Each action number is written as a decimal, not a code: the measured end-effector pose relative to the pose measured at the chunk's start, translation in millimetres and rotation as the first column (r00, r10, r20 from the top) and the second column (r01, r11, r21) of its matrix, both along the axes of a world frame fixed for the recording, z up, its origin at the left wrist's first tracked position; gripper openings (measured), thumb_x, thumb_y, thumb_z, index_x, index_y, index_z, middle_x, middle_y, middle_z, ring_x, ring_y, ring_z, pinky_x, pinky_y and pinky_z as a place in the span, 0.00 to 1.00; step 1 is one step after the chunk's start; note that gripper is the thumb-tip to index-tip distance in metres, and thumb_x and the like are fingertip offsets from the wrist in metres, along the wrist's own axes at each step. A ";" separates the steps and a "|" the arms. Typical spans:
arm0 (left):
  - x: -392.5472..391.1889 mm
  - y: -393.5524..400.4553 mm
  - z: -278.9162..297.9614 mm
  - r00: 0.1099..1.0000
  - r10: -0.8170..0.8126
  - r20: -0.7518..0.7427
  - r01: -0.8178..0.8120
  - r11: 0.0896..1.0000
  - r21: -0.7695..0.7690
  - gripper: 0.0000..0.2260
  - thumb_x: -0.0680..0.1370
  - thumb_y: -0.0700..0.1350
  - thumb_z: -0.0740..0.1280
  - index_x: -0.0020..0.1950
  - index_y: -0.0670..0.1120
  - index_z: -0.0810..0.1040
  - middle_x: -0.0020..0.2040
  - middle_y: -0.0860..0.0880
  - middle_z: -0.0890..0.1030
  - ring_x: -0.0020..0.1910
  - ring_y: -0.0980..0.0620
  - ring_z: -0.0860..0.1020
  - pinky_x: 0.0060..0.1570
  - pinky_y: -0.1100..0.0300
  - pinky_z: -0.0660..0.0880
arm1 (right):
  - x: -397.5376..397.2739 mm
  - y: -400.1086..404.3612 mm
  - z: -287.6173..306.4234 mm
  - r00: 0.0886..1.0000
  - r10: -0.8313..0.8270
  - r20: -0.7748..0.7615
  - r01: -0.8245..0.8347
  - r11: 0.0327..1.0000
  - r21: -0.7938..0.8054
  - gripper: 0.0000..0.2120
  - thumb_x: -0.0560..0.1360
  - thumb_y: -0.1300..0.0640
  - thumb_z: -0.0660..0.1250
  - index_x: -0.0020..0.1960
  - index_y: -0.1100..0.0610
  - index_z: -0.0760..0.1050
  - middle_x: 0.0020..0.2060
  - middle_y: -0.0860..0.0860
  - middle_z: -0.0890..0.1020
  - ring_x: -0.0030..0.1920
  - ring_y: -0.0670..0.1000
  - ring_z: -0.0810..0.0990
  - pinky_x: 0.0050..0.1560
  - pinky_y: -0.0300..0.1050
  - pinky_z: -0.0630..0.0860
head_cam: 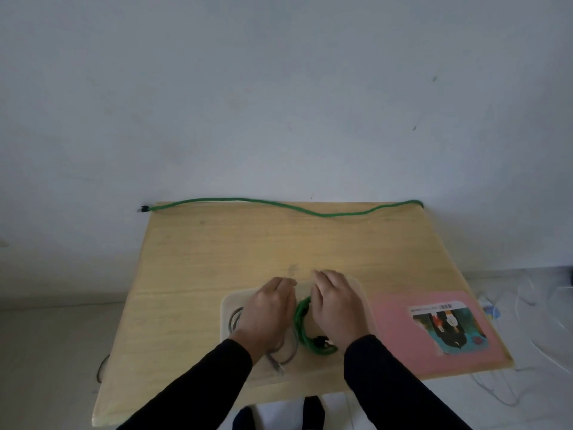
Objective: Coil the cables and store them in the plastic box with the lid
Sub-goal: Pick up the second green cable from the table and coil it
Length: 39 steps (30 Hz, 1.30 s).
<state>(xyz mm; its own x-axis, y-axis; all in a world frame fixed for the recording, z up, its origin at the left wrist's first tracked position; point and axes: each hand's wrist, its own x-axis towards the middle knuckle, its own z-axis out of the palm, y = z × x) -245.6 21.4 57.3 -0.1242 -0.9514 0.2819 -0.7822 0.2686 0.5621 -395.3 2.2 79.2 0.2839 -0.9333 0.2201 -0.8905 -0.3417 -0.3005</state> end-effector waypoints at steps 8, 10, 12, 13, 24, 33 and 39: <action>90.5 -61.1 19.1 0.972 0.233 0.041 -0.230 0.971 -0.069 0.14 0.77 0.46 0.57 0.52 0.41 0.79 0.47 0.42 0.82 0.41 0.41 0.81 0.37 0.55 0.77 | 46.2 -74.9 16.1 0.992 0.108 -0.059 -0.107 0.994 0.017 0.17 0.77 0.58 0.59 0.63 0.63 0.72 0.59 0.57 0.78 0.60 0.54 0.74 0.58 0.47 0.73; 117.2 -77.2 15.6 0.944 0.323 0.058 -0.321 0.946 -0.052 0.12 0.76 0.43 0.61 0.54 0.40 0.79 0.49 0.40 0.82 0.44 0.40 0.81 0.41 0.53 0.77 | 62.1 -93.5 18.8 0.985 0.161 -0.064 -0.159 0.987 0.040 0.18 0.78 0.58 0.58 0.66 0.63 0.70 0.62 0.57 0.75 0.63 0.54 0.71 0.61 0.46 0.70; 143.7 -90.6 10.7 0.907 0.416 0.063 -0.417 0.909 -0.010 0.11 0.77 0.41 0.62 0.57 0.40 0.78 0.53 0.39 0.81 0.49 0.39 0.79 0.45 0.52 0.75 | 80.0 -112.9 20.1 0.974 0.215 -0.071 -0.211 0.976 0.058 0.18 0.79 0.57 0.56 0.67 0.62 0.68 0.64 0.56 0.74 0.65 0.53 0.69 0.63 0.45 0.68; 156.1 -95.4 8.6 0.883 0.464 0.063 -0.466 0.884 0.019 0.12 0.77 0.40 0.62 0.58 0.40 0.77 0.55 0.39 0.80 0.52 0.39 0.78 0.48 0.51 0.75 | 89.6 -123.0 20.3 0.968 0.240 -0.072 -0.235 0.970 0.070 0.18 0.79 0.57 0.56 0.68 0.62 0.67 0.65 0.55 0.73 0.66 0.53 0.69 0.64 0.45 0.68; 258.7 -145.4 -28.5 0.854 0.504 0.128 -0.518 0.848 0.111 0.16 0.77 0.37 0.62 0.66 0.39 0.72 0.63 0.40 0.76 0.62 0.42 0.73 0.57 0.52 0.71 | 215.6 -204.3 -24.5 0.906 0.418 -0.070 -0.405 0.902 0.147 0.20 0.79 0.60 0.57 0.70 0.60 0.64 0.66 0.55 0.72 0.66 0.52 0.68 0.65 0.44 0.66; 288.7 -174.8 -64.4 0.917 0.381 0.118 -0.395 0.911 0.120 0.07 0.76 0.38 0.63 0.51 0.39 0.79 0.49 0.40 0.80 0.51 0.40 0.77 0.42 0.50 0.74 | 256.8 -223.1 -66.8 0.914 0.395 -0.087 -0.387 0.917 0.093 0.16 0.74 0.63 0.65 0.62 0.63 0.73 0.54 0.59 0.80 0.56 0.61 0.76 0.55 0.54 0.74; 293.2 -177.5 -42.3 0.913 0.407 0.012 -0.407 0.913 0.026 0.08 0.77 0.36 0.62 0.54 0.38 0.77 0.47 0.39 0.80 0.44 0.40 0.78 0.41 0.53 0.74 | 251.2 -224.6 -54.1 0.944 0.328 -0.032 -0.327 0.945 0.026 0.12 0.76 0.62 0.63 0.59 0.60 0.76 0.48 0.57 0.80 0.50 0.59 0.77 0.48 0.52 0.72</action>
<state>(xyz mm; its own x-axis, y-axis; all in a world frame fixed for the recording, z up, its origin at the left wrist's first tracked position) 47.5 -156.1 15.0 0.2740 -0.9271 0.2558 -0.8239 -0.0891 0.5596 -144.1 -222.3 25.1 0.5816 -0.7917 0.1870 -0.7408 -0.6105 -0.2804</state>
